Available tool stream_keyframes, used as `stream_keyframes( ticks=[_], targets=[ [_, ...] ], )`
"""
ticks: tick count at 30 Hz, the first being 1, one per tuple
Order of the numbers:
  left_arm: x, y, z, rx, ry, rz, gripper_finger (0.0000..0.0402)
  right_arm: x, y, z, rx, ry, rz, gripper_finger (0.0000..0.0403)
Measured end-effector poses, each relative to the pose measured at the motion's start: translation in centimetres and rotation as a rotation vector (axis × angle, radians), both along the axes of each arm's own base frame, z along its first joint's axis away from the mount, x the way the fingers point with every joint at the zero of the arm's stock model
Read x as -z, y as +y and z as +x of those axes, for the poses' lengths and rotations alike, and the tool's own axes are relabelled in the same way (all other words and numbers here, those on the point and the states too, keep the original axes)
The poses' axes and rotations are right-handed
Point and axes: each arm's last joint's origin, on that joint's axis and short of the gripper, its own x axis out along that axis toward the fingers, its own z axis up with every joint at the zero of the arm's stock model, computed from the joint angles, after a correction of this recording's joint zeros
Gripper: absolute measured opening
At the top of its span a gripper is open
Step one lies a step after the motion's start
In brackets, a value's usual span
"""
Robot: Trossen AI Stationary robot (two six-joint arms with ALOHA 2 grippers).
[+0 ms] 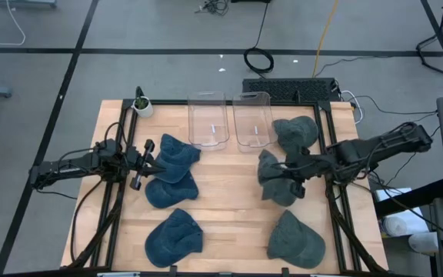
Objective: Pick & Place hat
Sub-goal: Put the middle gray cap into the left transparent bin
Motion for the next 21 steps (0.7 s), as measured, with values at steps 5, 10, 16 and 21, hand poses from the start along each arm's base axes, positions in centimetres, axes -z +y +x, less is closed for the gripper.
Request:
stream_keyframes(
  ticks=[5,10,16,21],
  targets=[
    [0.0,0.0,0.0,0.0,0.0,0.0,0.0045,-1.1,0.2,0.7,-0.062,-0.14,-0.019,0.0],
    [0.0,0.0,0.0,0.0,0.0,0.0,0.0045,-2.0,0.6,2.1,-0.117,-0.288,-0.048,0.0],
    [0.0,0.0,0.0,0.0,0.0,0.0,0.0045,-2.0,0.9,3.0,-0.189,-0.333,-0.124,0.0],
    [0.0,0.0,0.0,0.0,0.0,0.0,0.0045,-2.0,1.0,3.5,-0.243,-0.356,-0.186,0.0]
  ],
)
